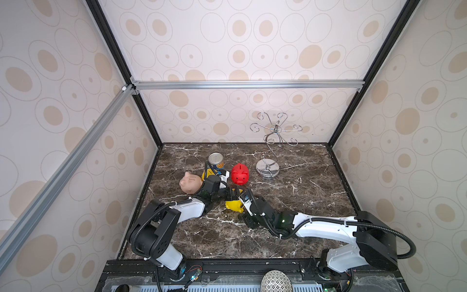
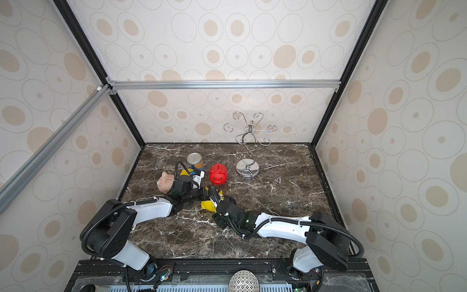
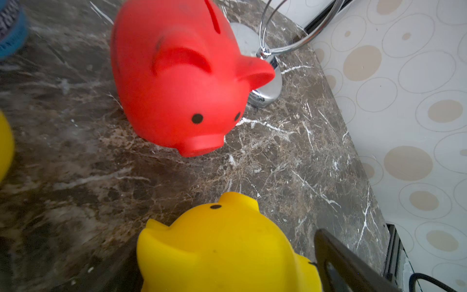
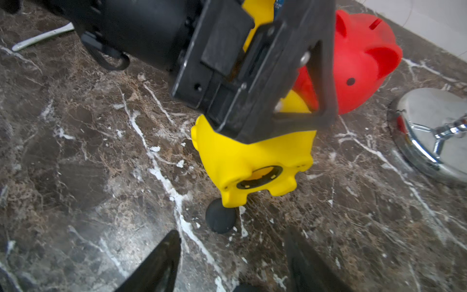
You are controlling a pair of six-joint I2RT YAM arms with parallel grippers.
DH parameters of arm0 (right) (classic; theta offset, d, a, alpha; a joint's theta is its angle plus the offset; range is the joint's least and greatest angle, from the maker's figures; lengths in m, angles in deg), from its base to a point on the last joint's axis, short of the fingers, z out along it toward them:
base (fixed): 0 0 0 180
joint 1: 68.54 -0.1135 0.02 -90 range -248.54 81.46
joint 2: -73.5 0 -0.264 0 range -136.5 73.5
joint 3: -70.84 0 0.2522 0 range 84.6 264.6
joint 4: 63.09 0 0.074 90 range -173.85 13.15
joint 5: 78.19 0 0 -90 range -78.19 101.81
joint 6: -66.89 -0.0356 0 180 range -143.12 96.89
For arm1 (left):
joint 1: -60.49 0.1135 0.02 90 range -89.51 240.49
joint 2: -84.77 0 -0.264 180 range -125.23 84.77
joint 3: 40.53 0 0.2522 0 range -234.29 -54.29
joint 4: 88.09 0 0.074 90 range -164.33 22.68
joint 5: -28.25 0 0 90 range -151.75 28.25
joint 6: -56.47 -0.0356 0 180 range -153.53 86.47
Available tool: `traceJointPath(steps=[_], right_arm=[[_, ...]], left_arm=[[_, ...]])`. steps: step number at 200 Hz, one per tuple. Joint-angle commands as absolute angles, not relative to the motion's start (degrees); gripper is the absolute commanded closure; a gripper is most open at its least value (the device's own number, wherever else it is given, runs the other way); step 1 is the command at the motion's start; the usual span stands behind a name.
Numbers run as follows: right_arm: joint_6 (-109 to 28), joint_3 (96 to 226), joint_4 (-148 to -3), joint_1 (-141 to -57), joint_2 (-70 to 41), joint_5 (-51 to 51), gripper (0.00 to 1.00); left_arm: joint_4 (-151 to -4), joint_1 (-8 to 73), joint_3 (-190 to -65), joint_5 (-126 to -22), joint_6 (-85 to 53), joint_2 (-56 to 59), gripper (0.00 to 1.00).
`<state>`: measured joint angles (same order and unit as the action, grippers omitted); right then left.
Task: Open piggy banks
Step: Place the lid at the center of the board, then adjust the piggy bank at the center of the board.
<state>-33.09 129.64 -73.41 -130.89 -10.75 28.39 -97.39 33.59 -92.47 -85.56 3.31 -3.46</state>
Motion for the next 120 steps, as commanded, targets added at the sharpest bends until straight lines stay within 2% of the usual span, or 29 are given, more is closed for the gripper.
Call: traceJointPath(steps=[1, 39, 70, 120], right_arm=[[-32.7, 131.7, -73.6, -131.3, -13.4, 29.7, 0.26], [-31.8, 133.3, -70.7, -130.5, -16.0, 31.9, 0.23], [-31.5, 134.5, -70.3, -128.8, -17.4, 34.4, 0.25], [-31.5, 131.1, -70.1, -124.7, -14.7, 35.1, 0.29]], left_arm=[[-94.7, 35.2, -94.7, -83.4, 4.8, 0.0, 0.00], [-90.8, 38.3, -92.8, -78.9, 4.8, 6.0, 0.00], [-87.0, 38.5, -90.8, -75.8, 4.0, 6.4, 0.00], [-88.4, 38.4, -90.5, -79.6, 2.6, 4.8, 0.00]])
